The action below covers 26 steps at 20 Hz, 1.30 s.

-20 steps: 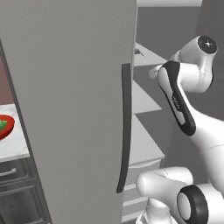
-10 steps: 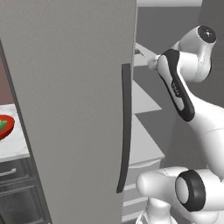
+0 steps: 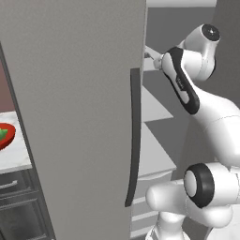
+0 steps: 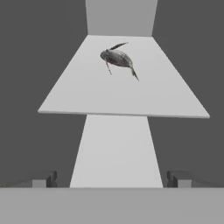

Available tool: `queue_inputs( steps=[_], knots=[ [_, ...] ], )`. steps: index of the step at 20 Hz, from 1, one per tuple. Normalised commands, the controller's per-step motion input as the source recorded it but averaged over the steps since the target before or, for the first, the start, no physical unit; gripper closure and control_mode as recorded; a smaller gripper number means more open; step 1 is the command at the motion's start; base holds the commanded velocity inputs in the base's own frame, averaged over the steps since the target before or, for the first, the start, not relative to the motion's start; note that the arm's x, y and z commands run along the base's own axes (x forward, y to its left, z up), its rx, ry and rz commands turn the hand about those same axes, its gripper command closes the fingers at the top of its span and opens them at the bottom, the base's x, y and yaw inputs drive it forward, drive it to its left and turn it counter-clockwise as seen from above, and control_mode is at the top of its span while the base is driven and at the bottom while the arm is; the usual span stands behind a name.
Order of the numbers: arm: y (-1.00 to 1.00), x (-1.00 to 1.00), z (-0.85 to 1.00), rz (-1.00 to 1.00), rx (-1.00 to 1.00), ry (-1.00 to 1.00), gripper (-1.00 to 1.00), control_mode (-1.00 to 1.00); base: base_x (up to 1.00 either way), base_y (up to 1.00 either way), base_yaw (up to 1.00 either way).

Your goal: Take the fish, corn, and steak from the freezer and place them in the bowl on the counter.

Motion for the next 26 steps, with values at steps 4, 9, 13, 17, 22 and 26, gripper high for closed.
queue_inputs(
  steps=[4, 9, 13, 17, 22, 26],
  knots=[
    [0.0, 0.46, 0.0, 0.0, 0.0, 0.0, -1.0, -1.0, 0.0, 0.0, 0.0],
    [0.0, 0.4, 0.0, 0.0, 0.01, 0.0, -1.0, -1.0, 0.0, 0.0, 0.0],
    [-0.05, 0.19, 0.07, 0.0, 0.01, 0.0, -1.0, -1.0, 0.0, 0.0, 0.0],
    [0.0, 0.23, 0.03, 0.0, 0.0, 0.0, -1.0, -1.0, 0.0, 0.0, 0.0],
    [-0.04, 0.28, 0.0, 0.0, 0.02, 0.03, -1.0, -1.0, 0.0, 0.0, 0.0],
    [-0.14, 0.23, 0.0, -0.01, 0.14, 0.09, -1.0, -1.0, 0.0, 0.0, 0.0]
  ],
)
